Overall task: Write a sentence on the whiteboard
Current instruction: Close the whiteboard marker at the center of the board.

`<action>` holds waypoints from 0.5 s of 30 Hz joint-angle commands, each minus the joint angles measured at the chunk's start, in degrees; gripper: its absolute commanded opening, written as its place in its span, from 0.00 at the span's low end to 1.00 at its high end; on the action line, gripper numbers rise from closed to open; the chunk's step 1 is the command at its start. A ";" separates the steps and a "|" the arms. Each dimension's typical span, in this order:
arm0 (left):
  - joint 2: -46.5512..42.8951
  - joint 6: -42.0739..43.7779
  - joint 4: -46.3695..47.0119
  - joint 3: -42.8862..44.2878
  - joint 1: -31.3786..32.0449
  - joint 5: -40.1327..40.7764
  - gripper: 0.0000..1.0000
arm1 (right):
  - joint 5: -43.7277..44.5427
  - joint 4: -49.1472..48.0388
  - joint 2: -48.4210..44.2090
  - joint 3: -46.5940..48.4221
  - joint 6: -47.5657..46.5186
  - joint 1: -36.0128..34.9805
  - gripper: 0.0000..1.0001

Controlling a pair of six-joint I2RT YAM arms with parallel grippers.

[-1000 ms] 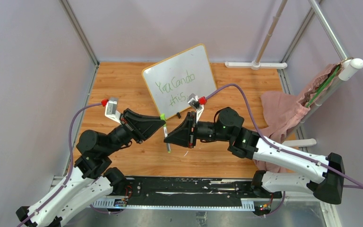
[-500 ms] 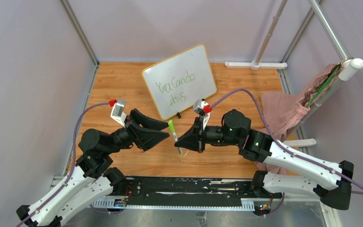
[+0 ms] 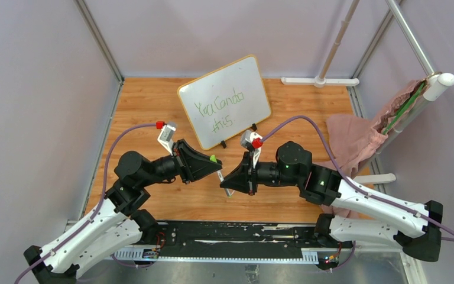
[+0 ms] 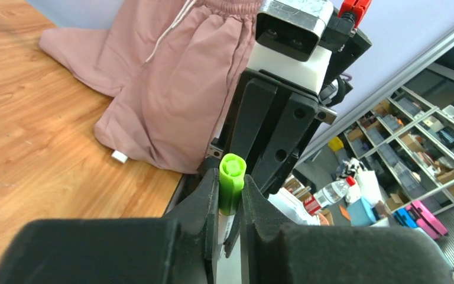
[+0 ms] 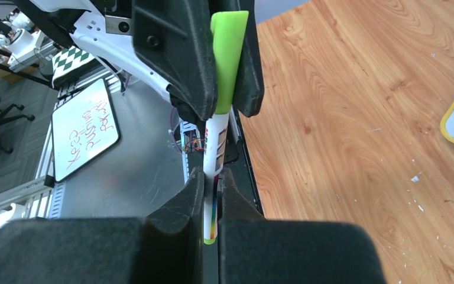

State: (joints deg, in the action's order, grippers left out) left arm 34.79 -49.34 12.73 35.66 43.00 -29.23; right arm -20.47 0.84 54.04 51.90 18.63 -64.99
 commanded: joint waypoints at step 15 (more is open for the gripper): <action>-1.06 0.22 1.33 -1.01 0.32 2.29 0.00 | 8.07 -11.06 0.13 -2.55 7.01 -0.75 0.44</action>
State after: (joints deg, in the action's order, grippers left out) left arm 34.22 -48.66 12.36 35.11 43.00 -26.74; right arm -15.49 -5.85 54.22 50.04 24.12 -65.23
